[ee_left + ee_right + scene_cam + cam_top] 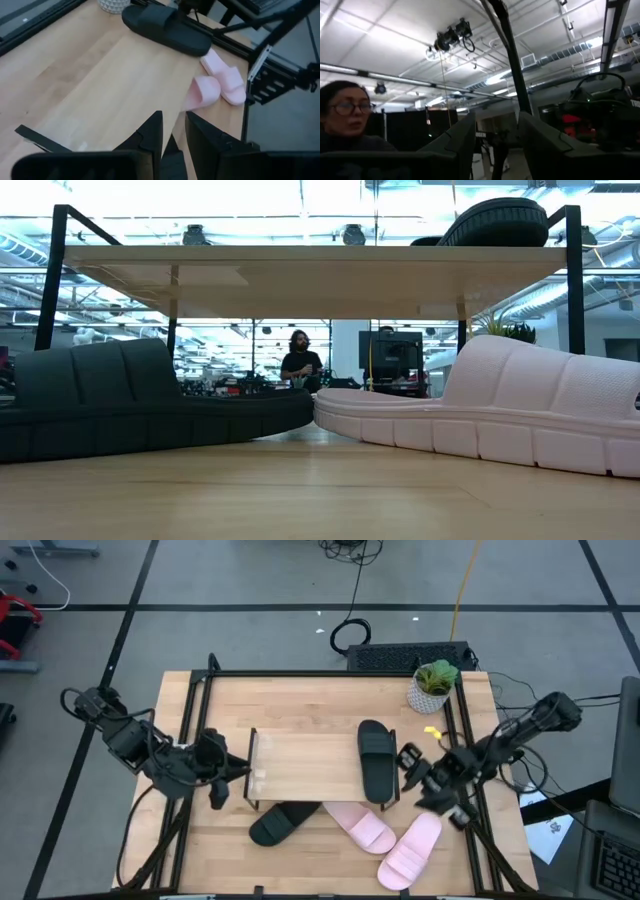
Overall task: Pick and place slides into the shelf
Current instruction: Put the black slipper on the shelf
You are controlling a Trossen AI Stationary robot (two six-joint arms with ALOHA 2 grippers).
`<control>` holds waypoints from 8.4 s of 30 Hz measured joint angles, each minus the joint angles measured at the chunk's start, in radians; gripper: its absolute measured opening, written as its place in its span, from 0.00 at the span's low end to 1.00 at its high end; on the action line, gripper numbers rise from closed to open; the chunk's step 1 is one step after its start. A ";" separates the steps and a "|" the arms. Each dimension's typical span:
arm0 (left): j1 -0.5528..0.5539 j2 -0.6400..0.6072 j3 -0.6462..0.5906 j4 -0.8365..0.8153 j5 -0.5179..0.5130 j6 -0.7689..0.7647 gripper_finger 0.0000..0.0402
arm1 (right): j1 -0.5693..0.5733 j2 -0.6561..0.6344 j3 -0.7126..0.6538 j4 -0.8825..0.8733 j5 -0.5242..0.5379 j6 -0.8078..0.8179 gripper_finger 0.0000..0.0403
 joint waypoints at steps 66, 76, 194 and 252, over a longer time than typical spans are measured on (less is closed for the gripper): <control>-0.267 0.769 -0.093 0.092 0.038 -0.410 0.20 | 0.021 -0.024 0.191 -0.327 0.077 -0.110 0.34; -0.269 0.769 -0.093 0.078 0.068 0.029 0.20 | 0.021 -0.024 0.191 -0.402 0.135 -0.112 0.34; -0.280 0.828 -0.146 0.171 -0.122 0.245 0.00 | 0.013 0.030 0.191 -0.446 0.261 -0.196 0.34; -0.188 0.826 -0.163 0.164 -0.185 0.309 0.39 | 0.012 0.030 0.191 -0.473 0.260 -0.224 0.34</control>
